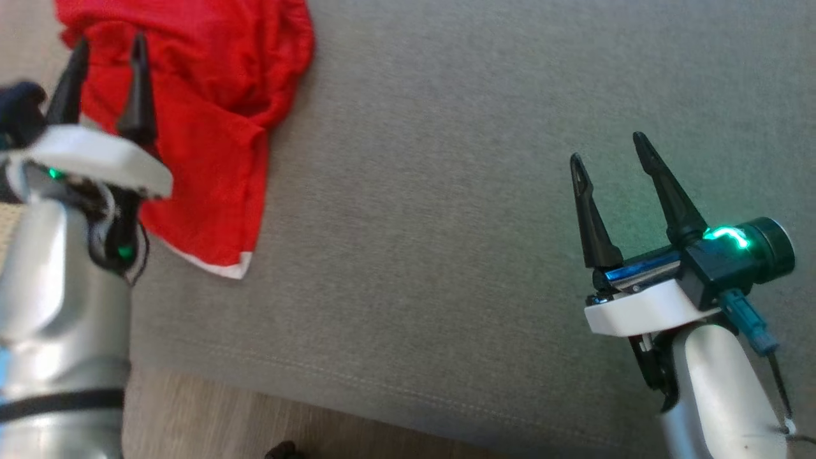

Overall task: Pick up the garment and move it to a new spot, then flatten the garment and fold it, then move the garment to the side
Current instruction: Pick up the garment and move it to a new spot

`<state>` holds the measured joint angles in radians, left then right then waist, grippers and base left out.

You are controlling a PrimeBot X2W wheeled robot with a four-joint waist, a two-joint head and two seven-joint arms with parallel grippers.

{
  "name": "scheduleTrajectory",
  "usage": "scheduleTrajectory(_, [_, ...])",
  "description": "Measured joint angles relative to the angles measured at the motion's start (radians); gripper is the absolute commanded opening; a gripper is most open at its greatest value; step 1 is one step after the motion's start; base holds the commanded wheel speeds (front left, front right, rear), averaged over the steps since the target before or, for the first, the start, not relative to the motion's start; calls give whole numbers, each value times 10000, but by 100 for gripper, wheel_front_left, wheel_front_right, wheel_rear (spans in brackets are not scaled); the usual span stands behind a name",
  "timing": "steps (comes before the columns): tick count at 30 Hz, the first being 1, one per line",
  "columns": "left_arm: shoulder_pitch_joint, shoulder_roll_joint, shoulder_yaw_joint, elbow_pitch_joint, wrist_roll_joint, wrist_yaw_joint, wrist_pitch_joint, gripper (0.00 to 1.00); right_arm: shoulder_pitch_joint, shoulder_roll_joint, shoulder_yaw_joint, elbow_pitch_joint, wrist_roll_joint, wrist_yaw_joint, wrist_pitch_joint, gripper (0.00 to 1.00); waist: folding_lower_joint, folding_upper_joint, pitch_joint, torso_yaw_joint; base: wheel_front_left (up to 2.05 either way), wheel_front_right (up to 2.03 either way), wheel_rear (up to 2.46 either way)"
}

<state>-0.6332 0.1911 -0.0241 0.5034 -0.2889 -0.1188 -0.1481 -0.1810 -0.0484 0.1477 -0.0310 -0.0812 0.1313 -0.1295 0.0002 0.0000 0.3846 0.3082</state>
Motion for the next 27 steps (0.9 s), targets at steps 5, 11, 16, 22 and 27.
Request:
scheduleTrajectory(5, [-1076, 625, -314, 1499, 54, -50, 244, 100, 4, -2, 42, -42, -73, 0, 36, 100, -1, 0, 460, -487, 0, 0, 0])
scheduleTrajectory(11, [-1810, 901, -631, 3160, 295, -56, 364, 100, 5, -4, 79, -56, 38, 0, -35, 100, -1, 0, 729, -887, 0, 0, 0])
scheduleTrajectory(16, [-2294, 1003, -709, 4113, 410, -46, 234, 100, 3, -4, 111, -58, 44, 0, -82, 100, -1, 0, 855, -1045, 0, 0, 0])
scheduleTrajectory(22, [-2729, 1122, -1081, 4941, 669, -48, -140, 0, -6, -4, 174, -33, 109, 0, -130, 100, -1, 0, 914, -1141, 0, 0, 0])
scheduleTrajectory(27, [-2998, 1193, -1064, 5260, 662, -44, -502, 0, -76, -4, 276, 35, 117, 0, -165, 100, -1, 0, 871, -1182, 0, 0, 0])
